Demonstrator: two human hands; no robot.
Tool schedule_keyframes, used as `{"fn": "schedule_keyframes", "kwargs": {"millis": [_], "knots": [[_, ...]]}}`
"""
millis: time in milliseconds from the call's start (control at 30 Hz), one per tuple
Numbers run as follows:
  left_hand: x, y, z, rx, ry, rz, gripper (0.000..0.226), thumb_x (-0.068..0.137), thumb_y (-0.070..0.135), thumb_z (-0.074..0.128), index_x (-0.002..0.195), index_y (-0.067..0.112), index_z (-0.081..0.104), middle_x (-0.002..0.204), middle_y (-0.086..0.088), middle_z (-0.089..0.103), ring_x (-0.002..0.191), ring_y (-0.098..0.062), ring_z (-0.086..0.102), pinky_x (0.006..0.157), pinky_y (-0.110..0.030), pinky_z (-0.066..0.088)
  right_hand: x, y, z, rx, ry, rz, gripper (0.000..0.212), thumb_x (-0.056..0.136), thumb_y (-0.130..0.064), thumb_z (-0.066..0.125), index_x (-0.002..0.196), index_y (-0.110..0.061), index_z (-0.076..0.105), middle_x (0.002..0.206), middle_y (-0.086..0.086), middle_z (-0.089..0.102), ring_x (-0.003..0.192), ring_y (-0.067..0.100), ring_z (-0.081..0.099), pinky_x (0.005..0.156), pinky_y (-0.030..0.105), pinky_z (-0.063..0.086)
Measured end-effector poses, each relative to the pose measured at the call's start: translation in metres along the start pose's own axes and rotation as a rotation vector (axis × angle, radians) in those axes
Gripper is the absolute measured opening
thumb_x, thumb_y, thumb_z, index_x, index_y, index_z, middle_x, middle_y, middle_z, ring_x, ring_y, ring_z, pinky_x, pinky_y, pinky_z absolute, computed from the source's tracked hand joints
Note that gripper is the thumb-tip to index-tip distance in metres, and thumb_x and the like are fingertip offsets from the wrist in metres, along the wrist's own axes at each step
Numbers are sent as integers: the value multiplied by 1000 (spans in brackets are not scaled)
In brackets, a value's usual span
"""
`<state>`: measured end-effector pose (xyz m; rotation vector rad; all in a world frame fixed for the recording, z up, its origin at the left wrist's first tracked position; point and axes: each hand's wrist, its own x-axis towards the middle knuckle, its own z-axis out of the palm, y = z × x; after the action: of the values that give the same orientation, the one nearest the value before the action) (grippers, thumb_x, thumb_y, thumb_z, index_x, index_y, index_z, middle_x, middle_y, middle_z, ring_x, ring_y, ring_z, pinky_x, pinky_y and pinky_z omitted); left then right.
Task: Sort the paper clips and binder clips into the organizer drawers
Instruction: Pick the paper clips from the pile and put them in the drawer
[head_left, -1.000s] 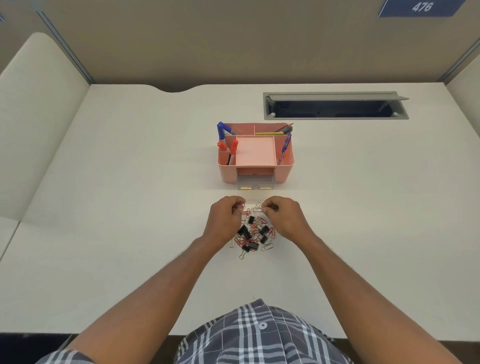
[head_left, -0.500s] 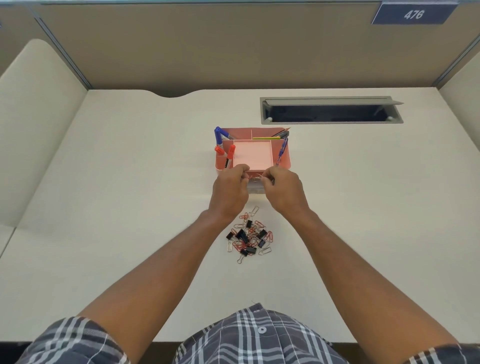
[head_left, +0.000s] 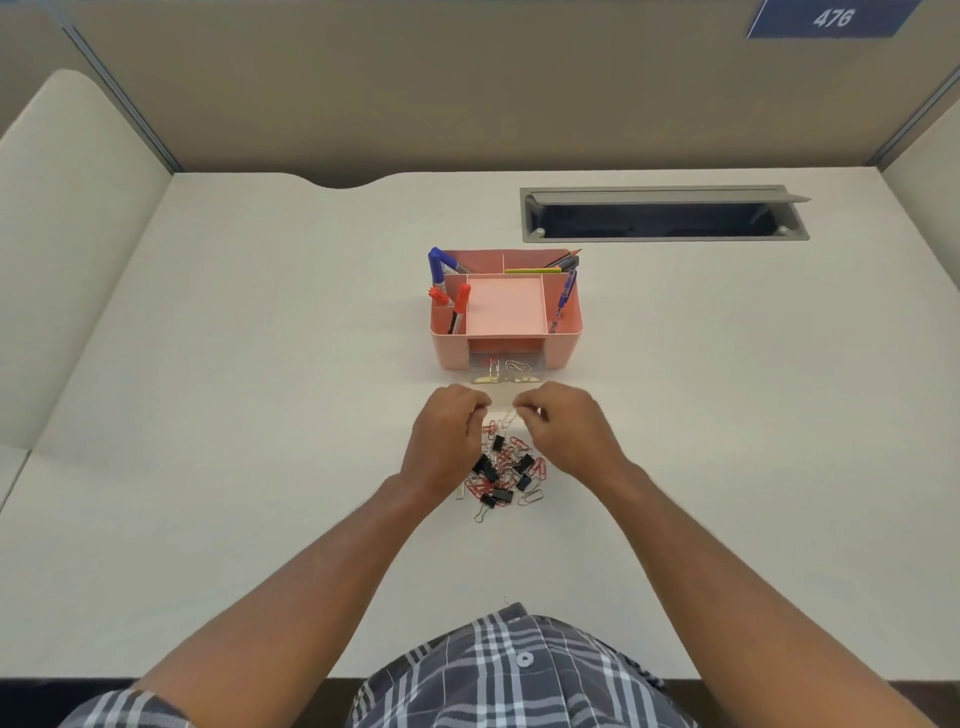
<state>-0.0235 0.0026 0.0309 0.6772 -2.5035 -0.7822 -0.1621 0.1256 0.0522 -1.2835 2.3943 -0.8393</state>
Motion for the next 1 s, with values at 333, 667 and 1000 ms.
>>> {"fn": "schedule_keyframes", "kwargs": {"millis": [333, 667, 1000], "knots": [[10, -11, 22, 164, -313, -218, 20, 92, 28, 63, 106, 14, 66, 103, -8, 60, 99, -25, 54, 80, -33, 44, 2, 14, 44, -236, -138, 33, 34, 95, -10, 51, 126, -18, 61, 110, 6, 55, 101, 25, 54, 72, 38, 52], [9, -3, 18, 255, -371, -140, 19, 93, 13, 47, 80, 8, 61, 85, -11, 60, 83, -29, 55, 71, -40, 46, 1, 15, 43, -233, -180, 100, 12, 89, -2, 56, 96, -10, 60, 101, 7, 51, 92, 25, 51, 72, 39, 51], [8, 4, 3, 87, -121, -88, 14, 97, 9, 49, 91, 8, 62, 85, -9, 61, 81, -27, 54, 71, -39, 45, -4, 4, 22, 20, -4, 58, 11, 91, -11, 55, 83, -18, 56, 85, -3, 57, 79, 17, 54, 69, 31, 45]]}}
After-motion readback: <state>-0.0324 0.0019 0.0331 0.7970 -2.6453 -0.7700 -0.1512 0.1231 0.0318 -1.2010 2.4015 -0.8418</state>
